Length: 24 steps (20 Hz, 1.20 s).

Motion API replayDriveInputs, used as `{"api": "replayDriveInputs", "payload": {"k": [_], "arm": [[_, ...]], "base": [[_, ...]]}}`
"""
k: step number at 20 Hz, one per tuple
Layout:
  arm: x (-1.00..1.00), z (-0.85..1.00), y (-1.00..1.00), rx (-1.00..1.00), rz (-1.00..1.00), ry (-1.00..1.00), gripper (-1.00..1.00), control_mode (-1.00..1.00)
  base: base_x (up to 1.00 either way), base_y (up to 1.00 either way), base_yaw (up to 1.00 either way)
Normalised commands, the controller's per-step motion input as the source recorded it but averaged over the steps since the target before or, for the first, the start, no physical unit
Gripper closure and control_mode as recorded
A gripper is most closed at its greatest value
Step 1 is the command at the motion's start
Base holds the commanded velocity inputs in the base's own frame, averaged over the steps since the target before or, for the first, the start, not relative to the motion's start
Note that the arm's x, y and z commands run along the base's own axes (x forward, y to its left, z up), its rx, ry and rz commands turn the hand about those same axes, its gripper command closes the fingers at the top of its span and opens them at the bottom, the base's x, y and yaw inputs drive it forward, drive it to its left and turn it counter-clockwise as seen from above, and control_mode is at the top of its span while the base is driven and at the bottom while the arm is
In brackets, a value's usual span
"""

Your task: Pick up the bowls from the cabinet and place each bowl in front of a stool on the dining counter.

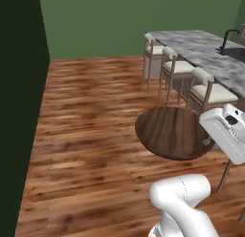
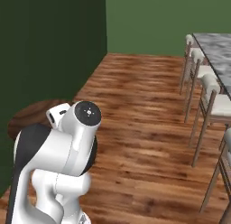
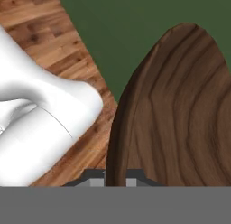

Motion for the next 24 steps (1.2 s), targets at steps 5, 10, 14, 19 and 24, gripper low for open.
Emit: {"api": "replayDriveInputs", "payload": {"k": [5, 10, 14, 19, 24], "arm": [[0.0, 0.0, 0.0, 0.0, 0.0, 0.0, 1.0, 1.0], [0.0, 0.0, 0.0, 0.0, 0.0, 0.0, 1.0, 1.0], [0.0, 0.0, 0.0, 0.0, 0.0, 0.0, 1.0, 1.0], [0.0, 0.0, 0.0, 0.0, 0.0, 0.0, 1.0, 1.0], [0.0, 0.0, 0.0, 0.0, 0.0, 0.0, 1.0, 1.0]], "base": [[0.86, 0.42, -0.65], [0.88, 0.72, -0.69], [0.82, 0.74, -0.73], [0.7, 0.66, -0.77], [0.62, 0.61, -0.8]]}}
